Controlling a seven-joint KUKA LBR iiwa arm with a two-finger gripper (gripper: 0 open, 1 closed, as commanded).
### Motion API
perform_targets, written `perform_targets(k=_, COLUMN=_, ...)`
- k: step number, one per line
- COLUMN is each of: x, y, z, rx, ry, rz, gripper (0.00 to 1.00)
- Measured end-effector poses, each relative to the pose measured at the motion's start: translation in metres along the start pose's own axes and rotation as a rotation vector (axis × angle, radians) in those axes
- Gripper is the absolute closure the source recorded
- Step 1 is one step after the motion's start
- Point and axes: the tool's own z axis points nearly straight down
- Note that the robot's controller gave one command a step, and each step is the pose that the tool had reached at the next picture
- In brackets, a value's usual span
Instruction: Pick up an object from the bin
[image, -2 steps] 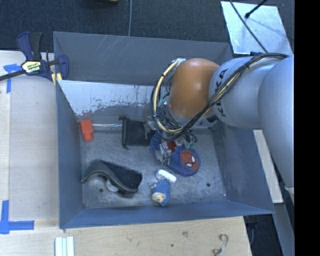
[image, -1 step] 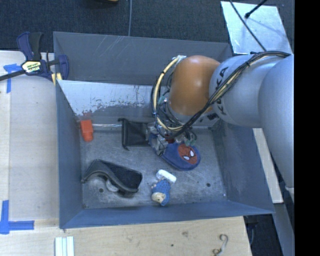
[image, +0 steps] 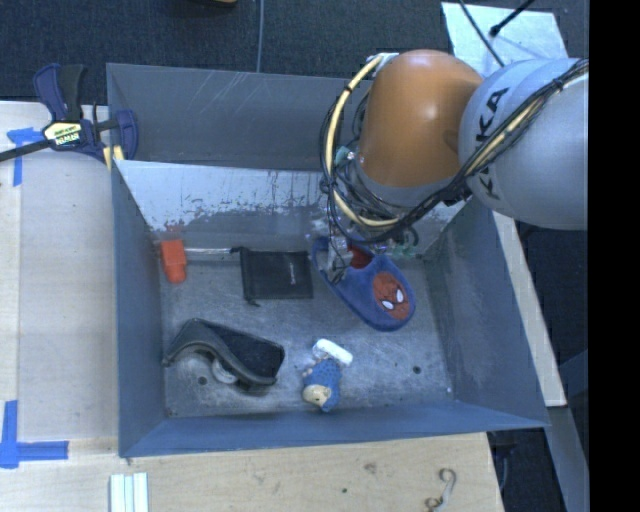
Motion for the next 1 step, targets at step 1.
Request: perform_targets(k=1, x=0.0106, y=0.0006, z=-0.0556, rx=0.000, ry=0.003, rz=-0.356, gripper=1.00)
